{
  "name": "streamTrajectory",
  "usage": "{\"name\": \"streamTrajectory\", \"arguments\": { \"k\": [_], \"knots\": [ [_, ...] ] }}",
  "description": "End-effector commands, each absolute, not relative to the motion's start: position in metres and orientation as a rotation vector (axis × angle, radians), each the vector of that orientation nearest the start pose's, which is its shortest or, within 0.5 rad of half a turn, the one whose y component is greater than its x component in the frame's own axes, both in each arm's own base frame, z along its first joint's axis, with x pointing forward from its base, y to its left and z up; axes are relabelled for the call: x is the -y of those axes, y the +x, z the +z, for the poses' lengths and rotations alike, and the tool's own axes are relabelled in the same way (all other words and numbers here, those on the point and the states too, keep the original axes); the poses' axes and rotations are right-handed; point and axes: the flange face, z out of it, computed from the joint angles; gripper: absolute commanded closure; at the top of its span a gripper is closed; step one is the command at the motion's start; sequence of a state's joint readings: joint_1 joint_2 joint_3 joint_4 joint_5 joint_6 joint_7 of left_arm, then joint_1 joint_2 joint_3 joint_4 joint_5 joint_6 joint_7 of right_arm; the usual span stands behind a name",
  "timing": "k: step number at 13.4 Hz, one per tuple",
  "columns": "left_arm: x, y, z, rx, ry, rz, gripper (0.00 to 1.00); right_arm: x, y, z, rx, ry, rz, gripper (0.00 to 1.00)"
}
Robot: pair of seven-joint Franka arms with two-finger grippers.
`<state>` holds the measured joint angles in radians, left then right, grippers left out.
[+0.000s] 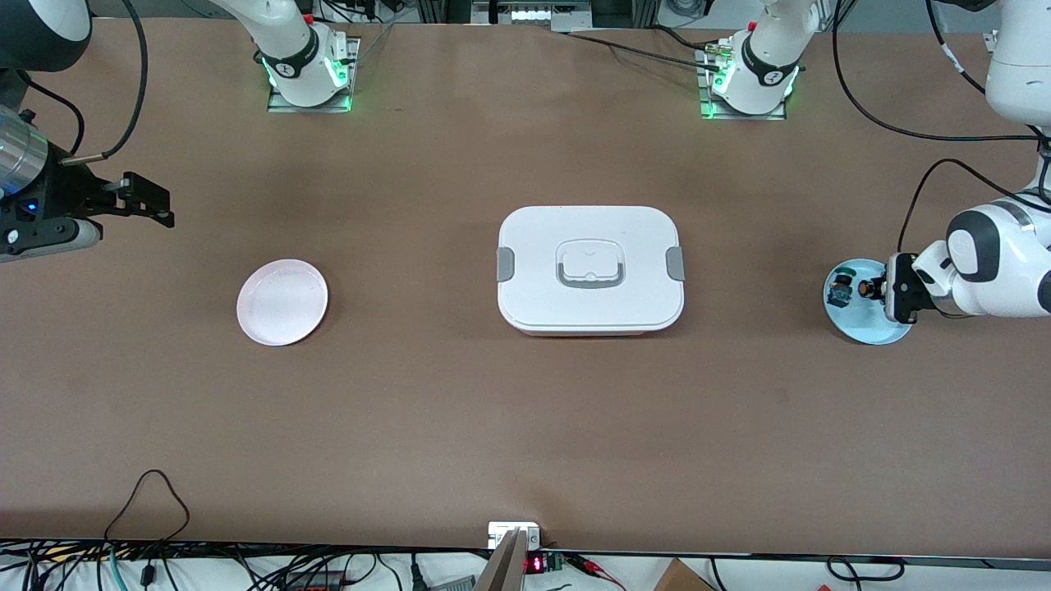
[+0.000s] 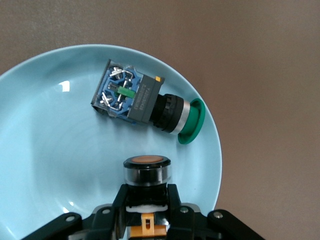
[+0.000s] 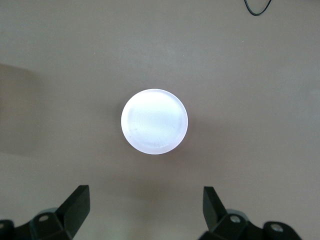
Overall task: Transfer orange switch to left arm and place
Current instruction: 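Lower the orange switch onto the blue plate beside the green switch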
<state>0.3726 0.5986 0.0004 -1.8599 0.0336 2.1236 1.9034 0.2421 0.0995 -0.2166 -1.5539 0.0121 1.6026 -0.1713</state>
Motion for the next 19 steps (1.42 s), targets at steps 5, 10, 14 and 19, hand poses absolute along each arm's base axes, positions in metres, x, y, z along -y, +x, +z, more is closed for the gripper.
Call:
{"name": "streamTrajectory", "arguments": {
  "k": [5, 10, 14, 19],
  "knots": [
    [-0.217, 0.559, 0.183, -2.385, -2.529, 0.127, 0.0, -0.021, 0.586, 0.582, 0.306, -3.134, 0.087, 0.0],
    [-0.214, 0.562, 0.21, -2.39, -2.515, 0.118, 0.0, -0.02, 0.586, 0.582, 0.304, -3.134, 0.084, 0.0],
    [-0.217, 0.569, 0.24, -2.363, -2.485, 0.084, 0.0, -0.02, 0.586, 0.582, 0.304, -3.134, 0.087, 0.0],
    [-0.201, 0.591, 0.307, -2.367, -2.426, 0.04, 0.0, -0.019, 0.586, 0.582, 0.299, -3.133, 0.089, 0.0]
  ]
}}
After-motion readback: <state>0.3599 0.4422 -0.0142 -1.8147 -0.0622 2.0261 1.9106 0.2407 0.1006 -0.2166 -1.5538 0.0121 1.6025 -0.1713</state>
